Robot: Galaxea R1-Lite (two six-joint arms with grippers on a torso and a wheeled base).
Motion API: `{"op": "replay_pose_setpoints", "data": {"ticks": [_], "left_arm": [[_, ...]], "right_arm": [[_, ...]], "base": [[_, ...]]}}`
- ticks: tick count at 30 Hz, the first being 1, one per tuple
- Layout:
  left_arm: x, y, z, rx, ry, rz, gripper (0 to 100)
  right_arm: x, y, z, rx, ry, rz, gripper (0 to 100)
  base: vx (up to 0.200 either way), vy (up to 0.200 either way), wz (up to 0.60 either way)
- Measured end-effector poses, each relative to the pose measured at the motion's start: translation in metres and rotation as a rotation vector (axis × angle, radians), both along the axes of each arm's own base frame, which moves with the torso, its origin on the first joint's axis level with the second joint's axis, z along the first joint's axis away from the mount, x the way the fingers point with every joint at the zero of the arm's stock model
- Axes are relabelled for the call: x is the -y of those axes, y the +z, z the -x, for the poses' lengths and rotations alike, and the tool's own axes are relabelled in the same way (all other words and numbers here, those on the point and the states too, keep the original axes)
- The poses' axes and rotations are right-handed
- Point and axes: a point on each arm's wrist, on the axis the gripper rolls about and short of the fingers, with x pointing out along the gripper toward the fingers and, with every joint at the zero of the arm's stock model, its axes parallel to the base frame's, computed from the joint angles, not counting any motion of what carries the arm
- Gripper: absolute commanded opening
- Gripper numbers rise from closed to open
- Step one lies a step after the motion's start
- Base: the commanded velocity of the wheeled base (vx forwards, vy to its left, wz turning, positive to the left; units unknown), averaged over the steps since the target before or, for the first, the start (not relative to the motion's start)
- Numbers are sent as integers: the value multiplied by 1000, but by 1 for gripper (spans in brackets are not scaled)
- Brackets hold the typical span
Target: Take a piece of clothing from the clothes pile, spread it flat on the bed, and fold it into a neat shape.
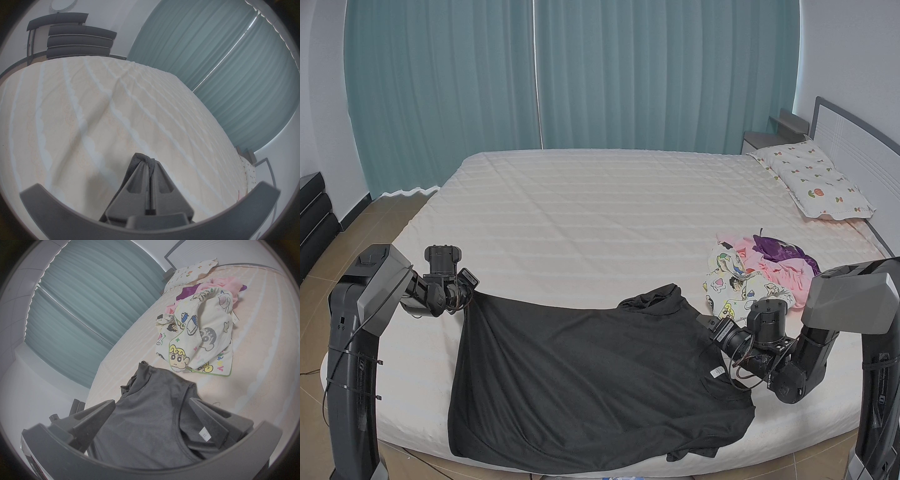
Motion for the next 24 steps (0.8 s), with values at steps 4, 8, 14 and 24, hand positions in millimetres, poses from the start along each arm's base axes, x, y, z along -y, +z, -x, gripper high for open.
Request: {"op": "replay_pose_setpoints", "data": {"ticks": [4, 8, 14, 24], "left_arm": [[-2, 0, -1, 4, 4, 1, 0], [-4, 0, -1, 8, 7, 3, 0], [-7, 0, -1, 7, 13, 4, 0], [-6, -3, 0, -5, 11, 8, 0]], "right_arm": [[3, -5, -5, -3, 6, 40, 100], [9, -13, -12, -15, 17, 74, 100], [14, -34, -22, -52, 70, 146, 100], [12, -45, -56, -62, 79, 161, 100]], "base": [[0, 0, 0], [0, 0, 0], [0, 0, 0], [0, 0, 0]]}}
